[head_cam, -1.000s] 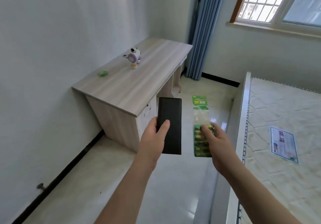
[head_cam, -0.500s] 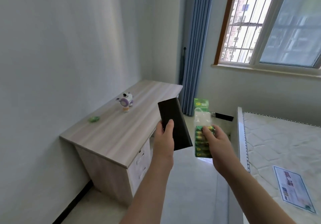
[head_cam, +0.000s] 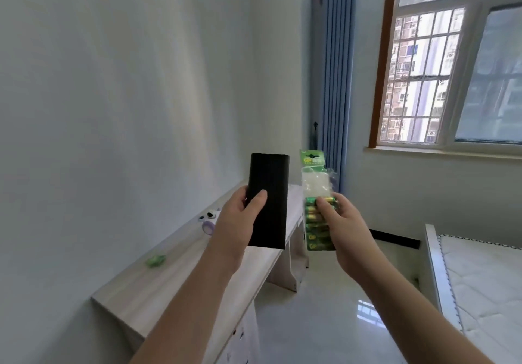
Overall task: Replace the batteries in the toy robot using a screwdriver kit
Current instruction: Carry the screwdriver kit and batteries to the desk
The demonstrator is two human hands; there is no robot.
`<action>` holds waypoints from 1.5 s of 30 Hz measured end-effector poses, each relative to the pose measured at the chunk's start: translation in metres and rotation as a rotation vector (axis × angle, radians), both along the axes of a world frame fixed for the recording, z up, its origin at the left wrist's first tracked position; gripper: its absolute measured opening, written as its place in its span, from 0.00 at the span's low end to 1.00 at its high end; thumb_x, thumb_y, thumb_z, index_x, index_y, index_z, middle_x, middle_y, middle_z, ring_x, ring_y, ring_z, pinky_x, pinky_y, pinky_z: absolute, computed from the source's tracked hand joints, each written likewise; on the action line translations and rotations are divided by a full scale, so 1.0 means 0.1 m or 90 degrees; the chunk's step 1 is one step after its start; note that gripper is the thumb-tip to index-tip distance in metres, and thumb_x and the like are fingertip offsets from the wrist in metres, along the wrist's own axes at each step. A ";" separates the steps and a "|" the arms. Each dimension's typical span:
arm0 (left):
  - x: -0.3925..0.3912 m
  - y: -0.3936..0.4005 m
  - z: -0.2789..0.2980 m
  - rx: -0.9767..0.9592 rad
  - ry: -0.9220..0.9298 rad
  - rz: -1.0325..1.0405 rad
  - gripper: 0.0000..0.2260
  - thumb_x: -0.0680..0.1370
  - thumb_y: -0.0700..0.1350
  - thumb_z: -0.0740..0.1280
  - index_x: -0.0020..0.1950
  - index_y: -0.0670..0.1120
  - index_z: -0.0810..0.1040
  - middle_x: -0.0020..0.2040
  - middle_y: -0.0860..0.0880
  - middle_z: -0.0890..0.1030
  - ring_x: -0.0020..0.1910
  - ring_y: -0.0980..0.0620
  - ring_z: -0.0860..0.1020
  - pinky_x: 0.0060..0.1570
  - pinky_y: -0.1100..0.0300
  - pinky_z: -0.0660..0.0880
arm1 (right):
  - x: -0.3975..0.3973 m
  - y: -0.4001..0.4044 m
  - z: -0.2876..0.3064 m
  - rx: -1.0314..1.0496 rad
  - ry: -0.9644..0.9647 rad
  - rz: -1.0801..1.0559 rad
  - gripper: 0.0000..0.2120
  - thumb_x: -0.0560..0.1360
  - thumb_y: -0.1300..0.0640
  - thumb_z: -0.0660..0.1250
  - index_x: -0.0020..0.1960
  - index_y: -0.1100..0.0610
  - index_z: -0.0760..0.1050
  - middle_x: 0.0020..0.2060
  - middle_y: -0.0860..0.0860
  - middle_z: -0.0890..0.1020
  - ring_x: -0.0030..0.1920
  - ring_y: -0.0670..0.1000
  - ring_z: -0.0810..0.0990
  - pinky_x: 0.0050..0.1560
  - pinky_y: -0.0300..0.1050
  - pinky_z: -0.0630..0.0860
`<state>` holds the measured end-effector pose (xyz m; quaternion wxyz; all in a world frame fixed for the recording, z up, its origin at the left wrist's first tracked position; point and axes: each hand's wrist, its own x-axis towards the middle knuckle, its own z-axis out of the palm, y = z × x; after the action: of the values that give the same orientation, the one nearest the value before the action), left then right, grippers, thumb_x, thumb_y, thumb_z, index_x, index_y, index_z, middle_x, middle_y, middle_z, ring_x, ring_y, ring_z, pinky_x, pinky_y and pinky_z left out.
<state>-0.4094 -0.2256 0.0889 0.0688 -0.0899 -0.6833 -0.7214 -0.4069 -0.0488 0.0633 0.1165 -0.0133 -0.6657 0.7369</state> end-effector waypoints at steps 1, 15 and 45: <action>-0.11 -0.03 0.06 0.003 0.003 0.010 0.08 0.80 0.50 0.64 0.55 0.50 0.79 0.49 0.49 0.84 0.50 0.48 0.82 0.50 0.53 0.80 | -0.13 -0.03 0.03 -0.004 -0.002 0.004 0.05 0.79 0.50 0.63 0.54 0.48 0.74 0.48 0.56 0.82 0.48 0.58 0.83 0.51 0.60 0.80; -1.73 -0.87 0.10 0.005 -0.012 0.009 0.11 0.80 0.51 0.65 0.58 0.47 0.78 0.45 0.47 0.84 0.37 0.48 0.82 0.36 0.46 0.78 | -1.85 -0.73 0.27 -0.002 0.022 0.030 0.07 0.79 0.50 0.62 0.56 0.48 0.74 0.45 0.54 0.82 0.42 0.52 0.82 0.39 0.46 0.78; -3.73 -0.48 -1.88 0.143 -0.358 0.290 0.12 0.79 0.42 0.66 0.62 0.50 0.78 0.53 0.49 0.84 0.51 0.50 0.83 0.44 0.54 0.78 | -4.77 -0.13 -1.63 0.062 -0.260 0.306 0.05 0.79 0.51 0.63 0.53 0.49 0.76 0.42 0.54 0.82 0.40 0.53 0.81 0.41 0.50 0.79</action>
<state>-0.7825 -0.2738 -0.0991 0.0464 0.2741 -0.5948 -0.7542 -0.8841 -0.0618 -0.1001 -0.1962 0.0021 -0.6938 0.6929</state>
